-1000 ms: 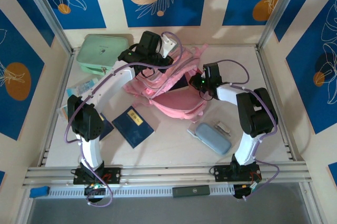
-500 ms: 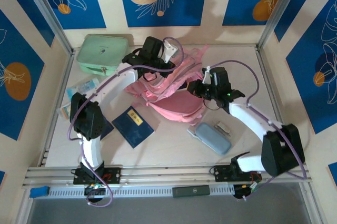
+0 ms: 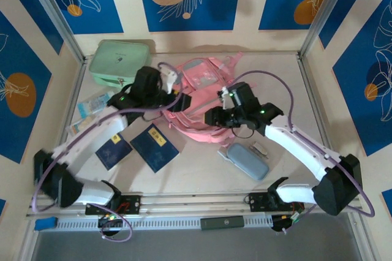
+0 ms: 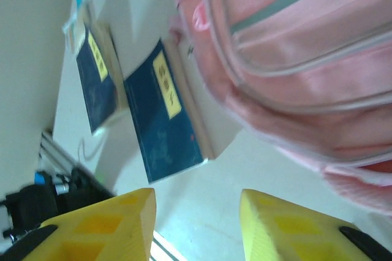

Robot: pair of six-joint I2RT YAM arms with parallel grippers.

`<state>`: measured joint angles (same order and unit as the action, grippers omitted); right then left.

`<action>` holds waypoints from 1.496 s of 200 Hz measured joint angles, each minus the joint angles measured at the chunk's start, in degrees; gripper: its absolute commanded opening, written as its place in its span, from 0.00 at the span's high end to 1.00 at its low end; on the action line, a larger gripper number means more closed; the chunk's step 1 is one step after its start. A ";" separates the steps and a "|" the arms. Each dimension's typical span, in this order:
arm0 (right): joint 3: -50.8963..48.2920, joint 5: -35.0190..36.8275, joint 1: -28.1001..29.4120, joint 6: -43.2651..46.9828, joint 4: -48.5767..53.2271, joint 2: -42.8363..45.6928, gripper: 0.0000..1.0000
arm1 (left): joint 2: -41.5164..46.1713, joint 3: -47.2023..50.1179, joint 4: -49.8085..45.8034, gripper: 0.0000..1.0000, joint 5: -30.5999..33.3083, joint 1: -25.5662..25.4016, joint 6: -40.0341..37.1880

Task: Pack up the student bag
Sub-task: Close the student bag at the center of the table, then pick up the book from the bottom-center of the table.

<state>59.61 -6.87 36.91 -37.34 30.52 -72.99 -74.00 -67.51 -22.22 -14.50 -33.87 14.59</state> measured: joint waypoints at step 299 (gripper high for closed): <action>26.21 1.97 17.03 -1.40 3.85 -46.31 0.35 | 29.07 52.00 -2.69 0.60 16.06 1.73 38.97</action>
<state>85.82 -4.91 53.93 -38.74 34.37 -119.31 -44.93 -15.51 -24.91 1.56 -32.14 53.56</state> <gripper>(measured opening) 0.646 0.408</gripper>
